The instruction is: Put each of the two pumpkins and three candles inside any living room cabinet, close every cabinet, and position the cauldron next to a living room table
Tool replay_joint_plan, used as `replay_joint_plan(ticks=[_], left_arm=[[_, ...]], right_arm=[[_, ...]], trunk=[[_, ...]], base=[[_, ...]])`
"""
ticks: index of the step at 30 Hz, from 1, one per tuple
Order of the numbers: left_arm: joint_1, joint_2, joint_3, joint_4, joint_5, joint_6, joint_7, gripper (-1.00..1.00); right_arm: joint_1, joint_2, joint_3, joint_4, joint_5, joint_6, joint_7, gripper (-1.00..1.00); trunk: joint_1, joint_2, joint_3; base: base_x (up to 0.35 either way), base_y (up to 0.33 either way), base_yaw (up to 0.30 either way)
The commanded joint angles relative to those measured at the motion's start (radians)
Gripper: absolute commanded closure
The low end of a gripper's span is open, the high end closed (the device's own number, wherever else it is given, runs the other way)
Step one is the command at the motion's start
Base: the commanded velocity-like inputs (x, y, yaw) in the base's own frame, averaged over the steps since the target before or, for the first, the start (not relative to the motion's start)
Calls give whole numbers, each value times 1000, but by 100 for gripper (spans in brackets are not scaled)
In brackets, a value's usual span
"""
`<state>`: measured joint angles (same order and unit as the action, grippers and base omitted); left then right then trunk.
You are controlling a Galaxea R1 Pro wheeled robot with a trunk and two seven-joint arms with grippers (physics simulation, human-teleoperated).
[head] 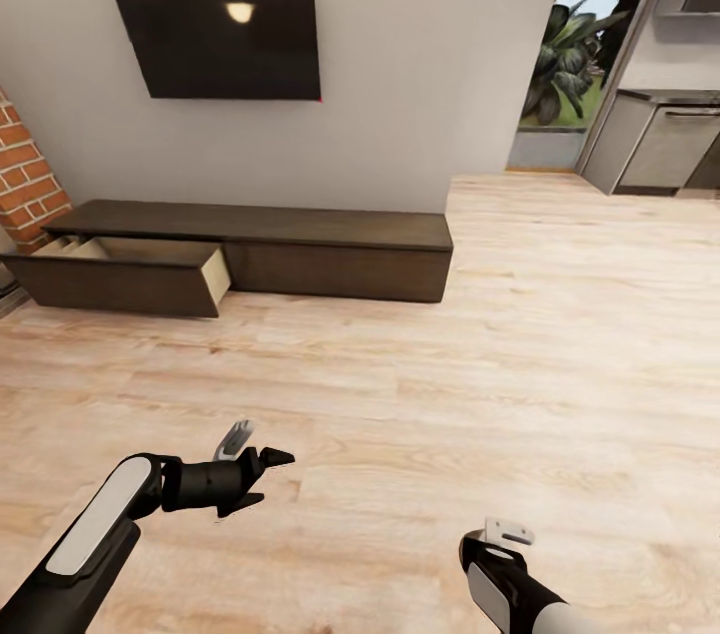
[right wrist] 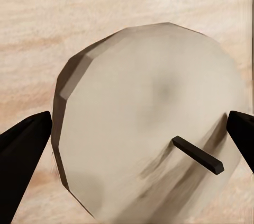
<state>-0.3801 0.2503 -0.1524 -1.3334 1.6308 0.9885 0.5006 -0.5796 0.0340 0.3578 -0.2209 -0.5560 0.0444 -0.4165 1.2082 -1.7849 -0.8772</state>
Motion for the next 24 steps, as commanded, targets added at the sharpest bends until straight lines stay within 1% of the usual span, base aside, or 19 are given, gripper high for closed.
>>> replay_joint_plan(ticks=[1, 4, 13, 24], left_arm=[[0, 1, -1, -1, 11, -1, 10, -100], [0, 1, -1, -1, 11, -1, 10, -100], [0, 1, -1, -1, 12, -1, 10, -100], [0, 1, 1, -1, 11, -1, 10, -100]], right_arm=[[-1, 0, 9, -1, -4, 5, -7, 100], [0, 0, 9, -1, -4, 5, -7, 100], [-1, 0, 9, -1, -4, 5, -7, 100], [-1, 0, 9, -1, -4, 5, -7, 100]], trunk=[[0, 0, 0], [0, 0, 2], [0, 0, 3], [0, 0, 3]], base=[[260, 0, -254], [260, 0, -237], [260, 0, -84], [239, 0, -14]])
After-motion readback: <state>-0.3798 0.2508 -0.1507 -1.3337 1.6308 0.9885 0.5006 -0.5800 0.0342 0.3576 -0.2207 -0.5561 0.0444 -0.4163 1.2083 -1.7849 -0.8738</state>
